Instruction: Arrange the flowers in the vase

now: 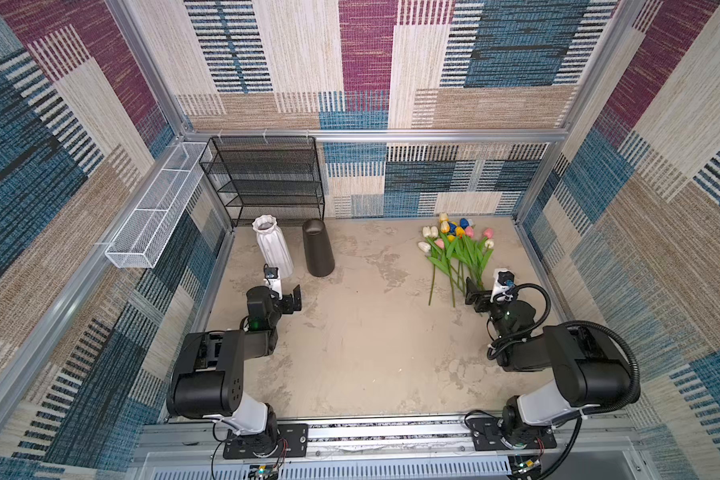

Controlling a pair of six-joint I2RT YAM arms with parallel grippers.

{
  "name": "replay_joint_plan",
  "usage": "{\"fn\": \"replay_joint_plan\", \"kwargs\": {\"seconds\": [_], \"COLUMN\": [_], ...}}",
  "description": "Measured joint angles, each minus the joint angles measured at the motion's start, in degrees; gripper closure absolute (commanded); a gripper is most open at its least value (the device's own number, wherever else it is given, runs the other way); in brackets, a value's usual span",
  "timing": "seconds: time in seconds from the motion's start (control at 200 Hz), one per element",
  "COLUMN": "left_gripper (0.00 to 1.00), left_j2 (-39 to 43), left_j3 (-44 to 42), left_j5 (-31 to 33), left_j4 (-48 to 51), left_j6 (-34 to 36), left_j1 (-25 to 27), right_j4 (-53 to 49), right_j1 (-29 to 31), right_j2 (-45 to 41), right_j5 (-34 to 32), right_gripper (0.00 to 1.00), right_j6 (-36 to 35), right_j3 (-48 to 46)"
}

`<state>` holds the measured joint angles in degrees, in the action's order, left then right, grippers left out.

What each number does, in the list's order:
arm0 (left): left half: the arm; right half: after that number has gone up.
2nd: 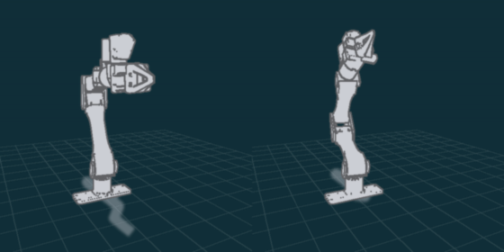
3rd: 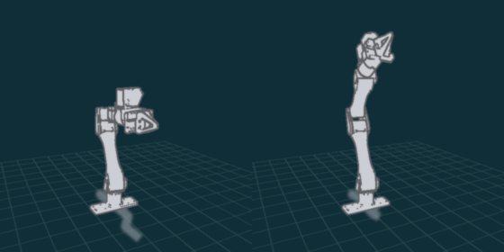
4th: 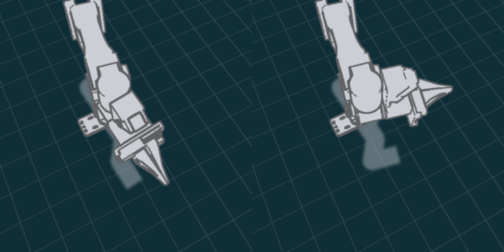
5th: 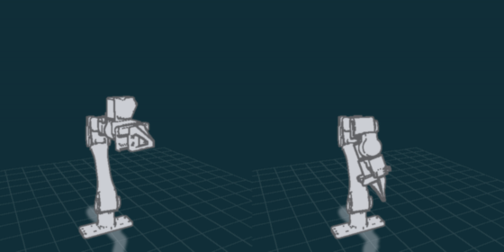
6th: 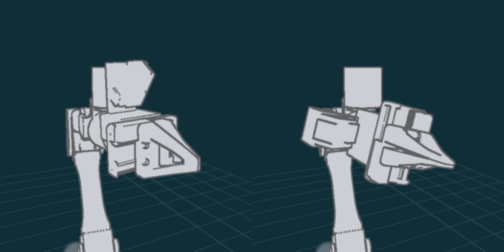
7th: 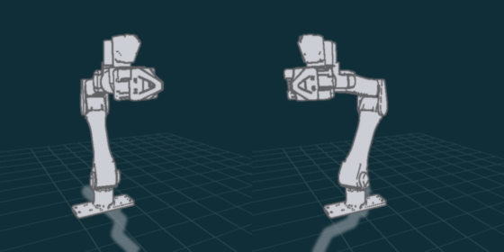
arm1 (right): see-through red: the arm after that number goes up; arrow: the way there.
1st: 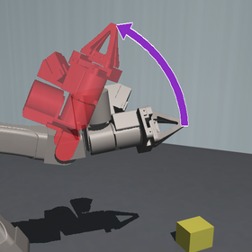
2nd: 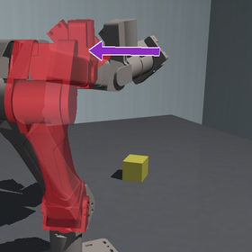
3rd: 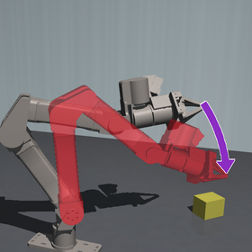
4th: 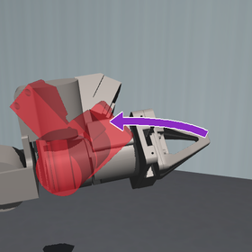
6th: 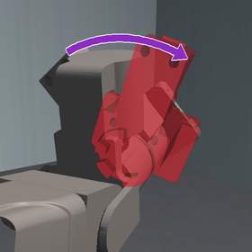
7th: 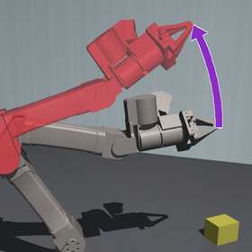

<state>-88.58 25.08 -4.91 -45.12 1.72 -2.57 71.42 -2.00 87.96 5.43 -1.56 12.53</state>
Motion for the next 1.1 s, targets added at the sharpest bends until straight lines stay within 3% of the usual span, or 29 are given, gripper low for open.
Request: {"fn": "replay_joint_plan", "kwargs": {"seconds": [1.102], "left_gripper": [0.03], "left_j2": [1.0], "left_j3": [-1.2], "left_j5": [0.0], "left_j4": [-0.5], "left_j6": [0.0], "left_j1": [0.1], "right_j4": [-2.1], "right_j1": [0.0], "right_j2": [-2.4], "right_j5": [-1.3], "right_gripper": [0.0], "right_j6": [0.5], "right_j3": [-0.2]}}
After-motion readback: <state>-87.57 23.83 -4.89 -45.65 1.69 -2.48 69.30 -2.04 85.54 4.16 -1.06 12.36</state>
